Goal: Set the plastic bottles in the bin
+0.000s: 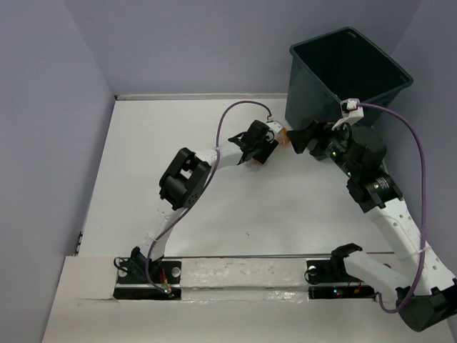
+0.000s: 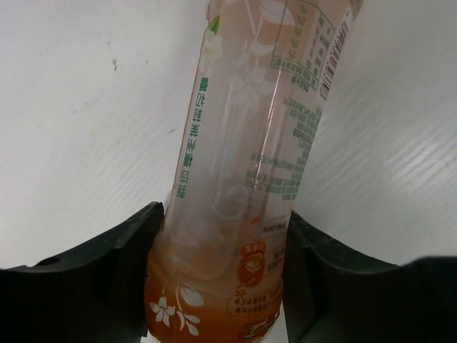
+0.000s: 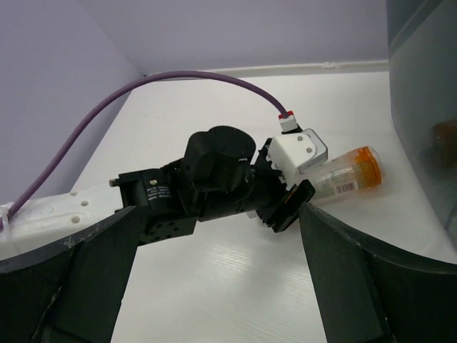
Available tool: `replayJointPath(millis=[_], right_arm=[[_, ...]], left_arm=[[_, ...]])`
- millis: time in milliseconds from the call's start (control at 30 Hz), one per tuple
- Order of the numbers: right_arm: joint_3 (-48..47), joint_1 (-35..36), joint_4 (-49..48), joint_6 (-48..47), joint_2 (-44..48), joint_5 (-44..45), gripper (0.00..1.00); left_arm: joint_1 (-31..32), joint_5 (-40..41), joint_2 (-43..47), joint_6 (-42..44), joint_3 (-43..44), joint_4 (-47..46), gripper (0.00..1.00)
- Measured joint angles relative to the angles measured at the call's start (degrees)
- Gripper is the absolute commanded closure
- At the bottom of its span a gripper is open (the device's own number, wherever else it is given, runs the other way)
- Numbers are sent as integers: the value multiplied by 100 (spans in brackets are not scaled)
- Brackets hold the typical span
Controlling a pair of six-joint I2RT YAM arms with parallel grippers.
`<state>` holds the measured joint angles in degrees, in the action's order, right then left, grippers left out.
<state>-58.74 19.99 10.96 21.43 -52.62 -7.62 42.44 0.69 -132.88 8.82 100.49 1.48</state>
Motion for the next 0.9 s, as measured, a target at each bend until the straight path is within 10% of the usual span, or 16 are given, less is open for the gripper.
replayJointPath(millis=[600,900], right_arm=[[682,4,35,750,369,-791,0],[1060,4,-199,1180,227,-1996,1]], left_arm=[[455,-1073,5300,-2201,-5482,-3526,48],[1062,-1504,5941,-2911,-6286,-4190,47]])
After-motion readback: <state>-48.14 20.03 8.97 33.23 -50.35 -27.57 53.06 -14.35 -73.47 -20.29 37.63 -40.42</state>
